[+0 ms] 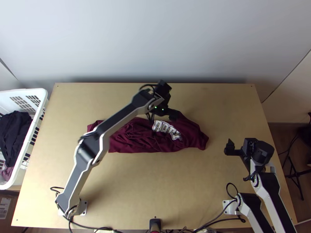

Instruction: Fold the t-shirt

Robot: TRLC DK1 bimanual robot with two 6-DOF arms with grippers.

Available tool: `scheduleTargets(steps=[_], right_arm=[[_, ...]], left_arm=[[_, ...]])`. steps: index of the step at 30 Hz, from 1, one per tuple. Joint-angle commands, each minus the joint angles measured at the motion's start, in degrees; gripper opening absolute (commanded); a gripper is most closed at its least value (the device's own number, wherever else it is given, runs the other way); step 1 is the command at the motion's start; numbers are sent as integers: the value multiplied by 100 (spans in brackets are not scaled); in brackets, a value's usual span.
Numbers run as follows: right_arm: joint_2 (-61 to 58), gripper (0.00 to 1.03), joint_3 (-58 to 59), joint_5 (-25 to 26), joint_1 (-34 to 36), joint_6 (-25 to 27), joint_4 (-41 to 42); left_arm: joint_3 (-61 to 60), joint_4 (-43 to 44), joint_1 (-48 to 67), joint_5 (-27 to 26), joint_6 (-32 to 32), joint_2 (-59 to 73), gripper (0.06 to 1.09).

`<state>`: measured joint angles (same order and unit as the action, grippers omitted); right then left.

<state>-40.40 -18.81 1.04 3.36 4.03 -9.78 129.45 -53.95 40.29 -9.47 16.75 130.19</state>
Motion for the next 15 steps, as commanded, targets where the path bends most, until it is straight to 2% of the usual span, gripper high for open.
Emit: scheduleTargets(steps=[1,2,4,5,7,9,12,15], right_arm=[[-91,98,-132,-69,-256,-210,-59],[-143,98,-158,-86,-318,-210,-59],[-214,98,-141,-86,-494,-175,-68],[-266,98,-106,-86,-643,-60,-59],[-398,98,-62,-77,-933,89,-68],[-653,98,-176,-113,-1065,-8,-138],[-1295,98,-378,-429,-1127,-210,-191],[-2007,98,-501,-455,-1267,-271,46]], left_arm=[[-385,-1065,66,-46,-41,-1251,104],[-403,-1258,93,69,-76,-1374,104],[-535,-1548,286,824,-252,-1690,104],[-579,-1653,330,956,-278,-1875,104],[-807,-1724,392,1018,-269,-2279,104],[-1150,-1715,418,1062,-269,-2710,104],[-1871,-1513,418,1097,-313,-3281,104],[-2539,-1302,409,1528,-357,-3606,104]])
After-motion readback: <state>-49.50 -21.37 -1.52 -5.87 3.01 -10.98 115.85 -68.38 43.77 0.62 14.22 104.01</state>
